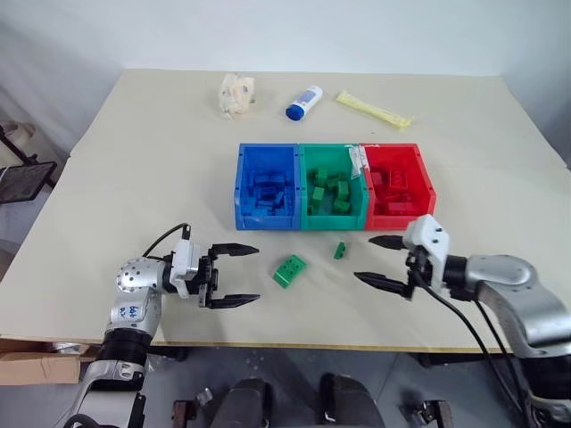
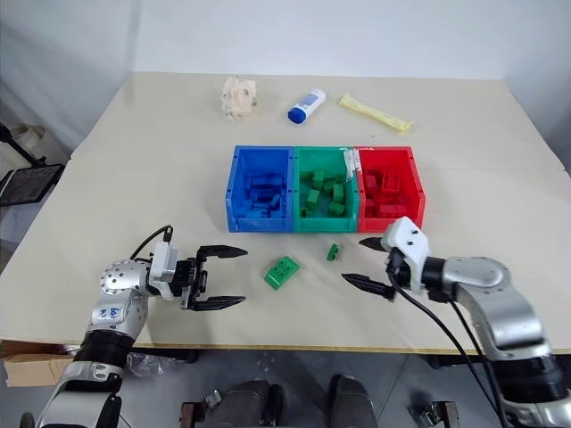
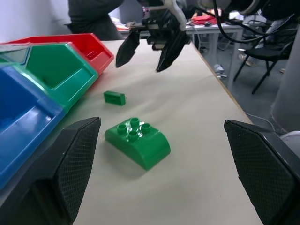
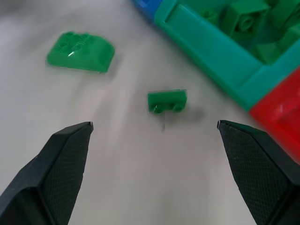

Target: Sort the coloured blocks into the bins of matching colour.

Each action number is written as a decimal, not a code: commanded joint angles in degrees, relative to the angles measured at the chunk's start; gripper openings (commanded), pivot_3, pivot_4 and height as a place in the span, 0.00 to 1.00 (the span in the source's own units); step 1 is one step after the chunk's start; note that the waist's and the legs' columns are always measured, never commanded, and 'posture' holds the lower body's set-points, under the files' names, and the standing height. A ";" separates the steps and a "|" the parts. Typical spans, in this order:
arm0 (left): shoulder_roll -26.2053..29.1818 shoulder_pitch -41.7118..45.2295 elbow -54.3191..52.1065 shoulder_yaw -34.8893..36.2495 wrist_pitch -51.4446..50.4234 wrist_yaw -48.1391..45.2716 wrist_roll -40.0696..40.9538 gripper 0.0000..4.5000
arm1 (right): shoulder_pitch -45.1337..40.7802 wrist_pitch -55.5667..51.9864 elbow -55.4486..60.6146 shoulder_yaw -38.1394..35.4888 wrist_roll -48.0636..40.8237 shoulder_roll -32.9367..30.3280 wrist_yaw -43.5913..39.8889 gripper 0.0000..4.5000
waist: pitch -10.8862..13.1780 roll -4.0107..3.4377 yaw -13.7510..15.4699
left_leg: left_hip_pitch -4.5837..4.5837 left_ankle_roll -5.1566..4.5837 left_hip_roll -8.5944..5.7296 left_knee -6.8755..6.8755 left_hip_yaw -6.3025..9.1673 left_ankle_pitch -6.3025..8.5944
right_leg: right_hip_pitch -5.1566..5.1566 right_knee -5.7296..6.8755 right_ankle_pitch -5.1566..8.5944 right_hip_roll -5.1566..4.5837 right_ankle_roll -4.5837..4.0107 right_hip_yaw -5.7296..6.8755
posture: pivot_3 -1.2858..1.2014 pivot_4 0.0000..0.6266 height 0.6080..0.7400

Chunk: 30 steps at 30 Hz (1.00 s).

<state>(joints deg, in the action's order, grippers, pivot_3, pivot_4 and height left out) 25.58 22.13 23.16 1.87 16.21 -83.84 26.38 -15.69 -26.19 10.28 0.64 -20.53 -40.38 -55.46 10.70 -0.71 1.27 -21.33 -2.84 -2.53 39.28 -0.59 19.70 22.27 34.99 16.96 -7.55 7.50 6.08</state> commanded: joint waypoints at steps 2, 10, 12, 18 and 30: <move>1.08 -1.24 -1.02 1.52 0.31 0.89 0.28 1.00 | -3.62 4.13 -5.81 3.57 4.02 3.40 2.07 0.99 | 0.00 0.00 0.02 | -0.02 0.00 0.00 0.00 0.02 0.00 | 0.02 0.02 0.00 0.00 0.00 0.02 | 0.52 0.24 1.00; 2.11 -2.43 -0.20 1.67 1.61 0.92 -0.12 1.00 | -6.23 7.09 -11.57 5.46 6.46 7.31 2.96 0.85 | 0.00 0.00 -0.08 | -0.03 0.00 -0.02 0.00 0.01 0.00 | 0.06 0.08 0.00 0.01 0.00 0.02 | 0.52 0.24 1.00; 2.18 -2.64 -0.43 1.66 1.63 1.02 -0.06 1.00 | -6.10 6.86 -11.22 5.35 6.49 7.54 3.03 0.69 | 0.00 0.00 -0.09 | -0.02 0.00 -0.02 -0.01 0.01 0.00 | 0.07 0.09 0.00 0.01 0.00 0.02 | 0.52 0.24 1.00; 2.25 -2.86 -0.75 1.62 1.62 1.21 0.02 1.00 | -5.80 6.75 -10.12 4.78 6.27 7.62 3.66 0.32 | 0.00 0.00 -0.11 | -0.03 0.00 -0.02 -0.01 0.00 0.00 | 0.07 0.09 0.00 0.01 0.00 0.01 | 0.52 0.24 1.00; 1.93 -2.09 -0.68 1.19 1.25 1.56 0.01 1.00 | -18.17 1.10 -5.38 1.33 3.25 7.04 5.81 0.49 | 0.00 -0.01 -0.49 | -0.05 0.00 0.00 0.00 -0.04 0.00 | 0.14 0.10 0.00 0.01 0.00 -0.02 | 0.52 0.24 1.00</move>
<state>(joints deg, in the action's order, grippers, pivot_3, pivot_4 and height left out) 27.30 19.79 23.45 2.64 17.29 -82.19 26.33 -32.21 -25.84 5.48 3.72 -17.07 -33.26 -50.83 10.71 -0.73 0.78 -21.37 -2.83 -2.52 39.27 -0.62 19.69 22.41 35.11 16.96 -7.53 7.50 6.06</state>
